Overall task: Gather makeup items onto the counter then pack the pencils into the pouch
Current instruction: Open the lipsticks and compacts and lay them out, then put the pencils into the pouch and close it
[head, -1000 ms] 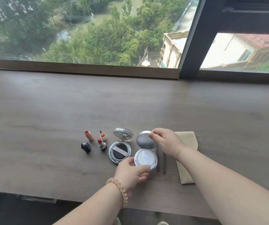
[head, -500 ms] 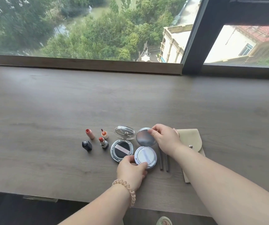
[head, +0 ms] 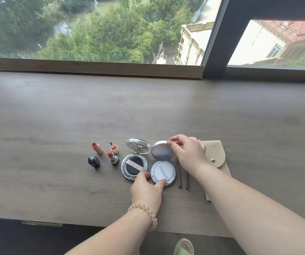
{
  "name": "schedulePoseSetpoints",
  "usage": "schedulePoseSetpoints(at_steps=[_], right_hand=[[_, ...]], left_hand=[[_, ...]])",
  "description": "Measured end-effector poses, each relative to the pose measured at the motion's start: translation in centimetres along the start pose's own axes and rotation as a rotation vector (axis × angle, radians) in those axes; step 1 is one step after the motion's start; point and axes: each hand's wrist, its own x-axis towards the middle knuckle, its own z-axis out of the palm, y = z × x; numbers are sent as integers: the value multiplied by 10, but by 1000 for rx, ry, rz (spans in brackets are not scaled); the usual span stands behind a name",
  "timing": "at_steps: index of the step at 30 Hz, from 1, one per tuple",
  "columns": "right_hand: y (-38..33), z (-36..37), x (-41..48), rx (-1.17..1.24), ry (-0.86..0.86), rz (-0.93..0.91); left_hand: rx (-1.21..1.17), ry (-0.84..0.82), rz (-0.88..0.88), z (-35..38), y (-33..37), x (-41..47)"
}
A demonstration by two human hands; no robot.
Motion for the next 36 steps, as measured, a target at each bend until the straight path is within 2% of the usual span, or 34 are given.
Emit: schedulePoseSetpoints(at_steps=[4, 7, 13, 25, 32, 34, 36], right_hand=[[12, -15, -22, 121, 135, 95], [21, -15, -47, -54, 151, 83], [15, -1, -71, -506, 0, 37], [11, 1, -78, -679, -47, 94], [13, 1, -73, -626, -68, 156], [10, -8, -74, -534, -29, 223], [8, -26, -77, -424, 52, 288]], left_hand=[[-8, 3, 22, -8, 9, -8], [-23, 11, 46, -15, 17, -12], [-21, -5, 69, -24, 31, -15], [-85, -59, 114, -32, 30, -32], [-137, -218, 75, -36, 33, -39], [-65, -261, 135, -43, 40, -40], [68, -301, 273, -56, 51, -39]])
